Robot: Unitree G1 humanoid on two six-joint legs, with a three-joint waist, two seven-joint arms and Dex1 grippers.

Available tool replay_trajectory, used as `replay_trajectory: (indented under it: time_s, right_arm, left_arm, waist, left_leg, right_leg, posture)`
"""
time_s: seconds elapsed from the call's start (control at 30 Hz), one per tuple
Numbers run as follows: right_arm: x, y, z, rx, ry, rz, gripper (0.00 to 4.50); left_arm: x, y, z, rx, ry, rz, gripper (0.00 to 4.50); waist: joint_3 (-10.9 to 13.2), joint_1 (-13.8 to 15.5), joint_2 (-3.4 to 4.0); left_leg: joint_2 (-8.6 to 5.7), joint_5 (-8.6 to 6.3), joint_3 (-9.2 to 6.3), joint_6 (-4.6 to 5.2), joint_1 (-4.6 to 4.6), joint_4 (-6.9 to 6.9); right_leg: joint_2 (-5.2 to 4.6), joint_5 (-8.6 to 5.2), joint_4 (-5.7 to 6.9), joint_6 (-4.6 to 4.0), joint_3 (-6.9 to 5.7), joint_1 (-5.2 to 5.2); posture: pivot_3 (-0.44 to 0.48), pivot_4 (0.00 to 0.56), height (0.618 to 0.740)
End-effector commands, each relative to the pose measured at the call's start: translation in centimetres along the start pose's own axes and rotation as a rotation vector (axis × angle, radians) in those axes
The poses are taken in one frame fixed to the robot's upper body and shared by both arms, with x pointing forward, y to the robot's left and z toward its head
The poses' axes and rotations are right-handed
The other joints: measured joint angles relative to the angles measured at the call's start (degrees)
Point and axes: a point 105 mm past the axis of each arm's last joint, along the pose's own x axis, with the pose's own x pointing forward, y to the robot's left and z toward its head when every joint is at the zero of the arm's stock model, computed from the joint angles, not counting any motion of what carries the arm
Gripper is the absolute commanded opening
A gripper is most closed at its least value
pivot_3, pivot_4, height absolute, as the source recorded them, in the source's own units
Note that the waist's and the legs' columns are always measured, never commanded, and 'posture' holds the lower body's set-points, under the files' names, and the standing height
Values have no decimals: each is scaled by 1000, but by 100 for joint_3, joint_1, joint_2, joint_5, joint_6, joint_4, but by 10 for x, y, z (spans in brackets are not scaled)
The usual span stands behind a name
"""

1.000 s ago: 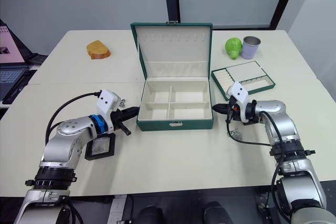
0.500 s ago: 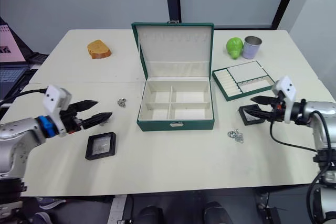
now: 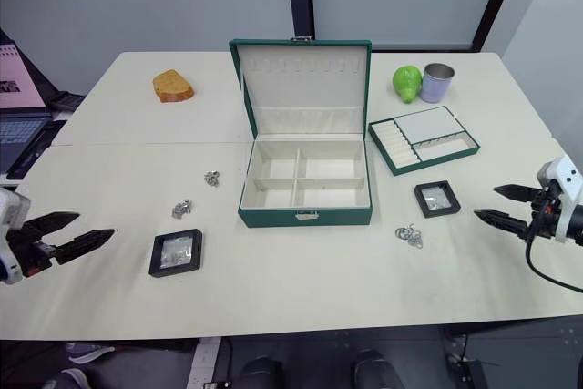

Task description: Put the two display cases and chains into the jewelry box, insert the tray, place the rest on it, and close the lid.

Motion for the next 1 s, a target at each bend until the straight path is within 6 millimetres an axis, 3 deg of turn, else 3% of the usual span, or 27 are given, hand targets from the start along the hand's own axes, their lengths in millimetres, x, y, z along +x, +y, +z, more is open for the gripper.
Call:
replay_trajectory:
  time_s: [0.03,0.57,0.7,0.83,1.0]
  right_arm:
    - [-7,-3,11,-32,-41,-22,4479]
    - [-5,1,18,-50,-39,14,4479]
    - [6,30,55,-143,-82,162,4479]
    - [21,82,102,-230,-161,378,4479]
    - [36,145,129,-305,-233,622,4479]
  left_arm:
    - [-6,3,10,46,-21,18,4500]
    - [0,-8,11,110,2,-43,4500]
    - [3,-42,18,255,57,-241,4500]
    - [0,-63,29,349,106,-381,4500]
    - [1,-78,24,430,212,-525,4500]
  waist:
    - [0,0,0]
    - [0,0,0]
    - [1,3,2]
    - [5,3,8]
    - [6,37,7]
  left_leg:
    - [1,0,0,0,0,0]
    - [0,0,0,0,0,0]
    - [0,0,2,0,-1,-1]
    - [4,0,1,-1,-2,-3]
    - [3,-1,0,0,-6,-5]
  right_leg:
    - [0,0,1,0,0,0]
    - [0,0,1,0,0,0]
    - [0,0,2,0,3,-1]
    - [4,0,10,0,2,-8]
    - [2,0,1,0,0,-10]
  posture:
    - [0,150,740]
    - [0,150,740]
    - [0,150,740]
    - [0,150,740]
    - [0,150,740]
